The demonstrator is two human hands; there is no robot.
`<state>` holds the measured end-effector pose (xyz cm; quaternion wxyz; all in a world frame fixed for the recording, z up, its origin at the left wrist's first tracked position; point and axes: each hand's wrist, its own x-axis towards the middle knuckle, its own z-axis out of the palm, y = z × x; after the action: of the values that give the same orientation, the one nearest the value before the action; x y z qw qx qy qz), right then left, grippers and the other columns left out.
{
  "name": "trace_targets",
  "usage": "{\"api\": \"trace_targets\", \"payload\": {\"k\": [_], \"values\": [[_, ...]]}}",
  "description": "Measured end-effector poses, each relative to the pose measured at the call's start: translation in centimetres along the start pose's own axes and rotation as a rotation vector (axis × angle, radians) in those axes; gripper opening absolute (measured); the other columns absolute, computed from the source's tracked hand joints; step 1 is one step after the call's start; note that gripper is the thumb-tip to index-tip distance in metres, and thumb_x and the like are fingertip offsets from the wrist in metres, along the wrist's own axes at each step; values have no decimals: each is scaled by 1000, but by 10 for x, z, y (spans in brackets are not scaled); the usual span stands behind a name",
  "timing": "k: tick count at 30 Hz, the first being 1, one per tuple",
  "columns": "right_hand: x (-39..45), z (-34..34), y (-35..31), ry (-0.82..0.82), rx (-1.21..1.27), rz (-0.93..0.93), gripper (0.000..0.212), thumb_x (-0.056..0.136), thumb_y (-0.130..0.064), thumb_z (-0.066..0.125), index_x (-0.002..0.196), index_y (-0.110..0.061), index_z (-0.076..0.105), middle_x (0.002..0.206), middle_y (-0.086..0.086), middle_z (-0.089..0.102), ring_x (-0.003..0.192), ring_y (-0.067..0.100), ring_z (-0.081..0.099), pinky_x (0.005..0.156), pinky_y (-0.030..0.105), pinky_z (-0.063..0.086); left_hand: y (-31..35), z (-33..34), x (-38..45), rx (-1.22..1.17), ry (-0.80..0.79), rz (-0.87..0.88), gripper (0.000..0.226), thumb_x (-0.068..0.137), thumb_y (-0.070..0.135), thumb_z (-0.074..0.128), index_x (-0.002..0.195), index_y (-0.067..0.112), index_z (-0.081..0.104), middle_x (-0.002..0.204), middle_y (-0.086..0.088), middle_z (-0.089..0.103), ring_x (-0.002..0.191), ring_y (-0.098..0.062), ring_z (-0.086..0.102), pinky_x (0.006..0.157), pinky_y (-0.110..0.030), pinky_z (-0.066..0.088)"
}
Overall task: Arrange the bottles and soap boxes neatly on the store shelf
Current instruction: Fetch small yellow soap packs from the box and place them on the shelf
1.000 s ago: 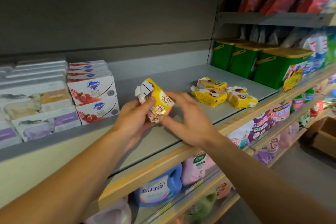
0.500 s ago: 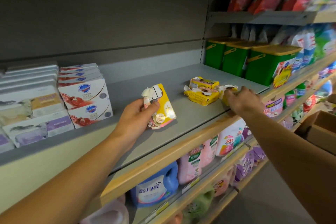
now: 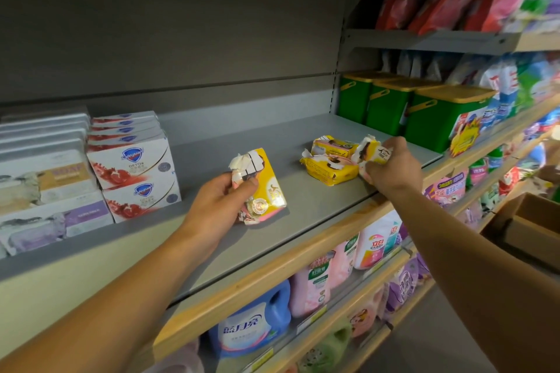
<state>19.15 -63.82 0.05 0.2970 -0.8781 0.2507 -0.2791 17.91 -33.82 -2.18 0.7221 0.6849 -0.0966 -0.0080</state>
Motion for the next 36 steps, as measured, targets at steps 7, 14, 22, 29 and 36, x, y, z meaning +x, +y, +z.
{"api": "trace_targets", "payload": {"k": [7, 14, 22, 29, 36], "values": [[-31, -22, -4, 69, 530, 179, 49, 80, -3, 70, 124, -16, 54, 112, 4, 65, 90, 22, 62, 75, 35, 52, 8, -2, -11, 64, -48, 53, 24, 85, 27, 68, 106, 18, 70, 101, -10, 75, 99, -32, 71, 95, -56, 52], [-136, -70, -13, -421, 1279, 545, 10, 90, -2, 61, 99, 0, 63, 76, 12, 73, 64, 21, 71, 59, 34, 61, 31, -1, -69, 72, -33, 69, 16, 96, 13, 58, 109, 16, 68, 104, -11, 75, 100, -28, 71, 90, -44, 56], [-278, -102, 3, -714, 1447, 644, 16, 89, -2, 54, 98, -8, 66, 87, 13, 73, 73, 25, 70, 71, 38, 56, 18, 2, -219, -38, 178, -94, 16, 95, 14, 56, 94, 11, 72, 78, -4, 72, 72, -20, 66, 66, -32, 55], [-396, -108, 54, -817, 1388, 669, 23, 91, -1, 54, 111, -4, 65, 102, 18, 72, 90, 29, 69, 83, 44, 54, -22, -10, -348, -217, 343, -311, 18, 93, 18, 56, 84, 19, 72, 81, -9, 74, 72, -23, 72, 64, -49, 60], [-475, -89, 110, -762, 1212, 788, 23, 90, -8, 64, 112, -9, 68, 105, 12, 74, 89, 26, 73, 73, 38, 60, -72, -22, -420, -259, 190, -430, 48, 96, 23, 40, 69, 30, 78, 70, -2, 74, 60, -16, 70, 54, -28, 55]]}}
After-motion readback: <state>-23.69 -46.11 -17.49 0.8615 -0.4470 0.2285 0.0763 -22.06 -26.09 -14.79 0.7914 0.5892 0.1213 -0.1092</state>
